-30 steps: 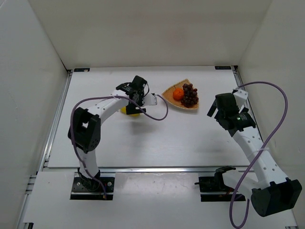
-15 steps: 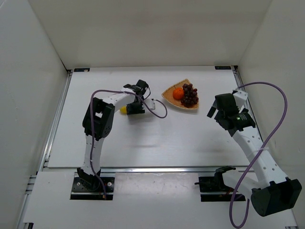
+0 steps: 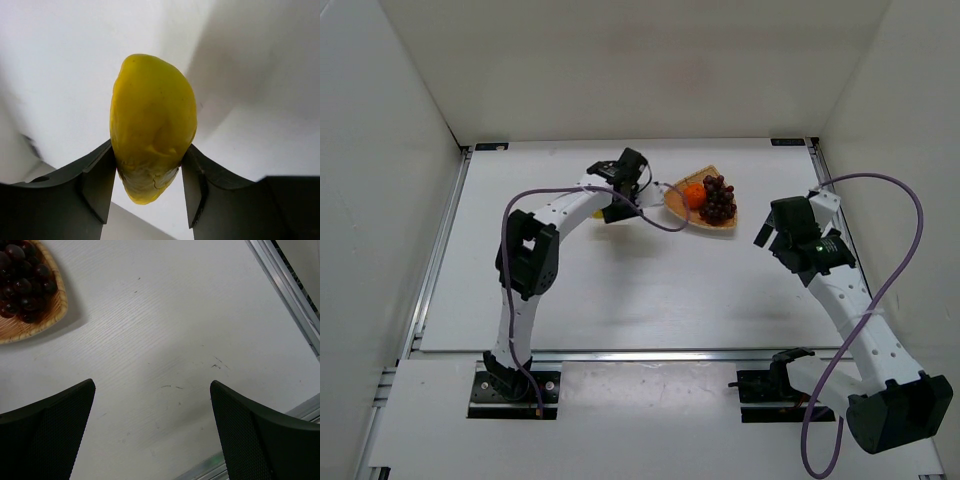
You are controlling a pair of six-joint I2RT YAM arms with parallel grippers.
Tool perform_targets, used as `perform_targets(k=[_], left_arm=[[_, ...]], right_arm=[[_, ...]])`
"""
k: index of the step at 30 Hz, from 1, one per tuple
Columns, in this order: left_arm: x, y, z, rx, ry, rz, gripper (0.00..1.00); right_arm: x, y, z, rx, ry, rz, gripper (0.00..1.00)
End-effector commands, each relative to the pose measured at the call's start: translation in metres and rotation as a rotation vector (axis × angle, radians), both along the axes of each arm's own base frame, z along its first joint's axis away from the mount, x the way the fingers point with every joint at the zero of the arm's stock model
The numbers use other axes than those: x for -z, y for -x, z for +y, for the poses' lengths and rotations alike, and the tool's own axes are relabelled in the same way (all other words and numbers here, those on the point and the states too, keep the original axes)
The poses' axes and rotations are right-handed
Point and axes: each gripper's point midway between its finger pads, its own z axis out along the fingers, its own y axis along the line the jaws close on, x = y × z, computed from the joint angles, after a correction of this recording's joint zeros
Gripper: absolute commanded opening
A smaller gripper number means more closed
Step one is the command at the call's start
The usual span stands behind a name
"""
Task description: Place and organize the fake fruits in the fruit bowl
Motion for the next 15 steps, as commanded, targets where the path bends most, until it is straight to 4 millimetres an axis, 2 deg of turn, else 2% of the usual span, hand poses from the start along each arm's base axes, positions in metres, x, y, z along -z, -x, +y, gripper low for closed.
perform_targets(k=[1,2,4,5,6,7,8,9,10,12,13,15], left_arm=[[-0.102,-0.02,-0.076,0.061,0.225,-0.265,0.15],[-0.125,-0.024,-0.101,0.082,0.274,-0.326,0.15],[-0.139,-0.033,-0.125,0.103,0.31,-0.377,0.17],[-0.124,-0.037,-0.144,0.114,0.311,-0.361,0.17],[-0.147,-0.045,-0.161,0.129,0.368,-0.415,0.17],[-0.145,-0.047,-0.17,0.138,0.375,-0.418,0.17],[-0.13,-0.048,-0.181,0.153,0.371,-0.398,0.17],[-0.131,-0.044,-0.196,0.186,0.389,-0.406,0.17],[-0.132,-0.041,-0.203,0.2,0.402,-0.406,0.17],[-0.112,-0.035,-0.216,0.245,0.376,-0.389,0.18],[-0.114,-0.036,-0.217,0.245,0.381,-0.396,0.18],[-0.1,-0.034,-0.226,0.261,0.381,-0.376,0.2]], right_arm=[[0.006,0.002,-0.002,0.024,-0.01,0.002,1.0],[0.006,0.001,-0.001,0.031,-0.017,-0.002,1.0],[0.006,0.001,-0.001,0.031,-0.017,-0.002,1.0],[0.01,0.003,-0.002,0.031,-0.014,0.008,1.0],[0.013,0.004,-0.002,0.031,-0.011,0.017,1.0],[0.011,0.007,-0.005,0.038,-0.003,0.011,1.0],[0.012,0.01,-0.008,0.047,0.008,0.008,1.0],[0.009,0.01,-0.01,0.053,0.012,-0.003,1.0],[0.01,0.013,-0.011,0.053,0.01,-0.008,1.0],[0.011,0.019,-0.018,0.065,0.039,-0.007,1.0],[0.011,0.021,-0.018,0.065,0.038,-0.011,1.0],[0.012,0.025,-0.022,0.068,0.056,-0.005,1.0]])
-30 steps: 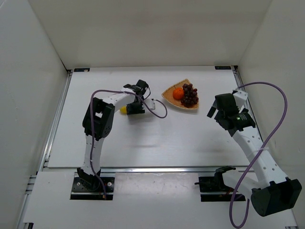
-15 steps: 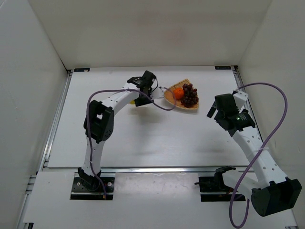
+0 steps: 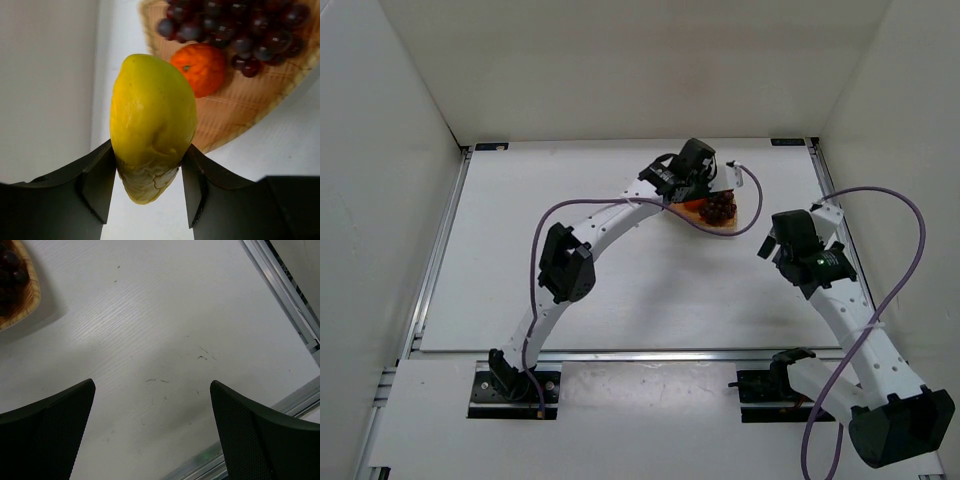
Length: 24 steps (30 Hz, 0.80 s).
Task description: Place and organize the fake fruits in the fruit bowl
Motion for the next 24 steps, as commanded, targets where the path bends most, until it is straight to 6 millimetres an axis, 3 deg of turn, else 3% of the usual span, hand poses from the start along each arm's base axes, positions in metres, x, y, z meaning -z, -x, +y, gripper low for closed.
perform_targets(k=[1,5,7,8,11,12,14,16,19,22,23,24], left_arm=[[0.022,0.001,-0.009,0.031,-0.015,0.028,0.2],[0.038,0.001,-0.015,0.043,-0.047,0.027,0.21],[0.045,0.003,-0.019,0.045,-0.06,0.031,0.29],[0.047,0.003,-0.019,0.045,-0.06,0.031,0.4],[0.053,0.002,-0.018,0.038,-0.072,0.034,0.57],[0.053,0.002,-0.017,0.023,-0.068,0.035,0.7],[0.057,0.003,-0.016,0.015,-0.065,0.047,0.87],[0.053,0.004,-0.014,0.014,-0.062,0.044,0.97],[0.04,0.008,-0.009,-0.004,-0.044,0.039,1.0],[0.013,0.014,-0.012,-0.014,0.011,0.022,1.0],[-0.013,0.016,-0.008,-0.031,0.051,-0.006,1.0],[-0.02,0.02,-0.004,-0.048,0.076,0.002,1.0]], right_arm=[[-0.009,0.007,-0.014,0.046,0.042,-0.037,1.0],[-0.007,0.013,-0.021,0.066,0.074,-0.026,1.0],[-0.009,0.016,-0.024,0.084,0.077,-0.035,1.0],[-0.011,0.016,-0.024,0.085,0.073,-0.045,1.0],[-0.012,0.017,-0.026,0.091,0.081,-0.048,1.0],[-0.012,0.017,-0.026,0.091,0.081,-0.048,1.0],[-0.012,0.017,-0.026,0.091,0.081,-0.048,1.0],[-0.012,0.017,-0.026,0.091,0.081,-0.048,1.0],[-0.01,0.016,-0.026,0.091,0.084,-0.039,1.0],[-0.01,0.016,-0.026,0.097,0.078,-0.043,1.0],[-0.01,0.016,-0.026,0.097,0.078,-0.043,1.0],[-0.014,0.015,-0.025,0.097,0.075,-0.052,1.0]])
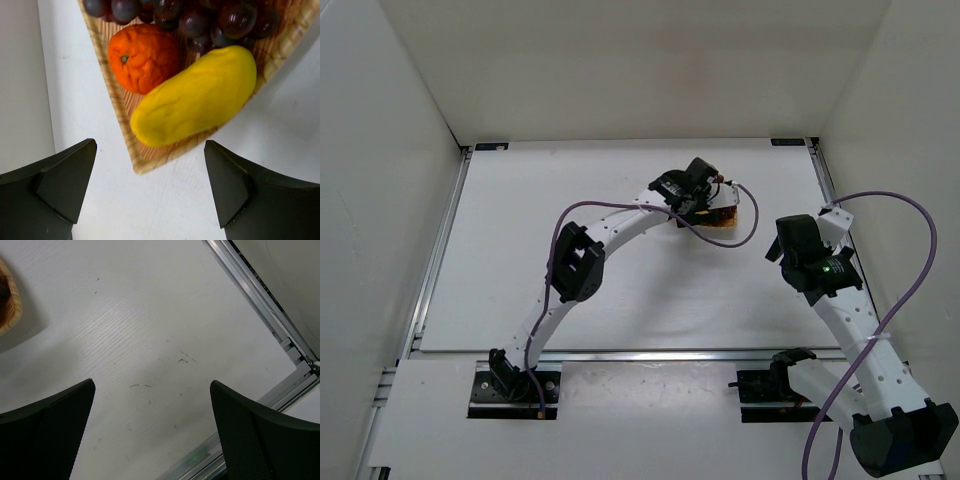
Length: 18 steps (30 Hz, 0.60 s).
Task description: Place and organize the fake fruits in the fruit bowl
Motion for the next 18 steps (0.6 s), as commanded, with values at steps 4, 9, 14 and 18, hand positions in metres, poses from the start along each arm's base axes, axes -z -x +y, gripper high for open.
perform_targets(k=[4,9,14,18], left_arm=[[-0.156,0.03,0.031,-0.074,0.333,-0.057,1.0],[-0.184,0.005,0.134,-0.413,0.556,0.011,1.0],[-0.148,-0.01,0.252,-0.766,0.576,0.15,1.0],[-0.109,-0.001,0.323,-1.003,0.587,0.322,1.0]], right_arm=[[-0.005,0.001,-0.007,0.039,0.016,-0.022,1.0],[0.007,-0.004,0.001,0.015,-0.004,0.016,1.0],[0.022,-0.005,0.006,0.006,-0.018,0.073,1.0],[0.029,-0.011,0.013,0.005,-0.046,0.083,1.0]])
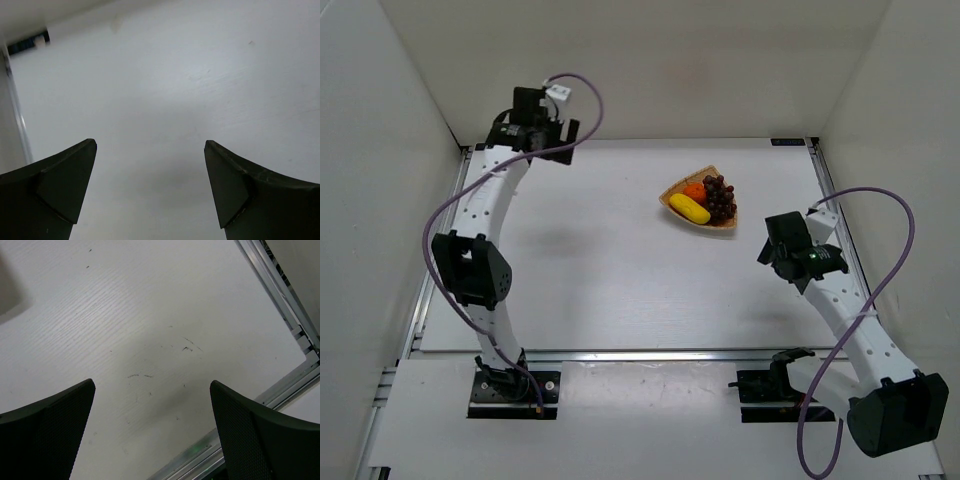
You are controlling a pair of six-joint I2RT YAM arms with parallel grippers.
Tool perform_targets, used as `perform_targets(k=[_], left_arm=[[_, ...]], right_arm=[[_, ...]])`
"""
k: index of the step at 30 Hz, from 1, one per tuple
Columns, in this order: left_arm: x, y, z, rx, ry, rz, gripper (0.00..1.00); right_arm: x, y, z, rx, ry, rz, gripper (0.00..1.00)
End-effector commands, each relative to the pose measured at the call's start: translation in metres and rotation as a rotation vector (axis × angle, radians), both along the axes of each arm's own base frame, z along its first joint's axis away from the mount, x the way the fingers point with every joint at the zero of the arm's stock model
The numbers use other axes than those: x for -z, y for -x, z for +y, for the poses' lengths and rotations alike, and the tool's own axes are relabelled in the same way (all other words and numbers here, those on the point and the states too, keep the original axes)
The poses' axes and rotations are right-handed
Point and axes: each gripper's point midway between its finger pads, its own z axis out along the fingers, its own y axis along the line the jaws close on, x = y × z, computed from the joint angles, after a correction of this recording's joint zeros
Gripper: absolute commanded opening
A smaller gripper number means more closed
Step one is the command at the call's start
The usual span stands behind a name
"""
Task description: Place and organize the fake fruits in the fruit bowl
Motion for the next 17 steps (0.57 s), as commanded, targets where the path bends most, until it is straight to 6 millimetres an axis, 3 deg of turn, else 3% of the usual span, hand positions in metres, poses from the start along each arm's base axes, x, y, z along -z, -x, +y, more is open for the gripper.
perform_targets(k=[1,8,12,17], left_arm=[[0.074,0.04,0.037,-0.141,0.144,0.329,1.0],[0.103,0.07,0.115,-0.344,0.2,0.405,1.0],[0.117,0.084,0.134,-0.387,0.257,0.44,1.0],[0.123,0.097,0.14,-0.386,0.328,0.464,1.0]], right_arm=[[0.001,-0.007,0.006,0.011,-0.044,-0.028,1.0],[0.004,-0.012,0.009,0.01,-0.057,-0.012,1.0],[0.006,-0.012,0.011,0.012,-0.067,-0.005,1.0],[0.009,-0.012,0.012,0.007,-0.072,0.006,1.0]])
